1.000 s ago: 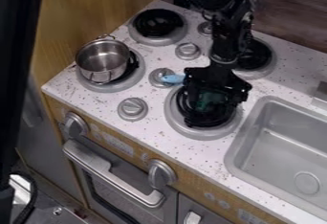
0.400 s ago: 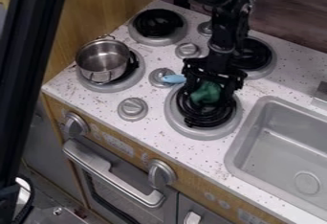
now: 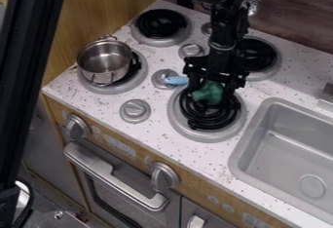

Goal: Moved the green objet to the center of the stove

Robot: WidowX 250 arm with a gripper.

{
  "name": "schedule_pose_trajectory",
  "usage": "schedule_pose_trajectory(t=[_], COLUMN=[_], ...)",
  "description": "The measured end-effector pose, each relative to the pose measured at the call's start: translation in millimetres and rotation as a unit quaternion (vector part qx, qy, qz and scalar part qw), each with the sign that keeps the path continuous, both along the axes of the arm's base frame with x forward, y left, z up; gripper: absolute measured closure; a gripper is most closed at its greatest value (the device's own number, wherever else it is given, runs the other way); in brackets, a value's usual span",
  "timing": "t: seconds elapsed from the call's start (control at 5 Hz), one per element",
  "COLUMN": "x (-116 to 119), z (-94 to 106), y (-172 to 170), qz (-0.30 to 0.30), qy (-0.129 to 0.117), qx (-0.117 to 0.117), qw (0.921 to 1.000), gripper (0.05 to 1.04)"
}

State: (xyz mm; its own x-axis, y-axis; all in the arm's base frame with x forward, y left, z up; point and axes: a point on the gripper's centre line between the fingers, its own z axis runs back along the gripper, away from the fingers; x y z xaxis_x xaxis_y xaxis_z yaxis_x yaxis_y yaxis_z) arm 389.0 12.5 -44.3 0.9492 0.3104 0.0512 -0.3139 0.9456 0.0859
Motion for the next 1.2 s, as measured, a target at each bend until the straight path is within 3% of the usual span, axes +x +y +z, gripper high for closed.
schedule_pose_trajectory(t=[0.2,0.4,0.6,0.8,1.0,1.2], x=[0.0,22.8,39.3,55.4,65.4,73.5], z=[2.1,37.3,59.8,55.6,51.5,28.9], y=[-0.4,24.8,60.4,83.4,115.3,126.5], qz=[-0.024,-0.047,-0.022,0.013,0.034,0.056], qy=[-0.007,-0.087,-0.137,-0.143,-0.131,-0.108], qx=[-0.002,0.023,0.064,0.055,0.065,0.052], qw=[0.9997,0.9949,0.9883,0.9881,0.9887,0.9912], gripper=[0.224,0.224,0.224,0.224,0.224,0.224])
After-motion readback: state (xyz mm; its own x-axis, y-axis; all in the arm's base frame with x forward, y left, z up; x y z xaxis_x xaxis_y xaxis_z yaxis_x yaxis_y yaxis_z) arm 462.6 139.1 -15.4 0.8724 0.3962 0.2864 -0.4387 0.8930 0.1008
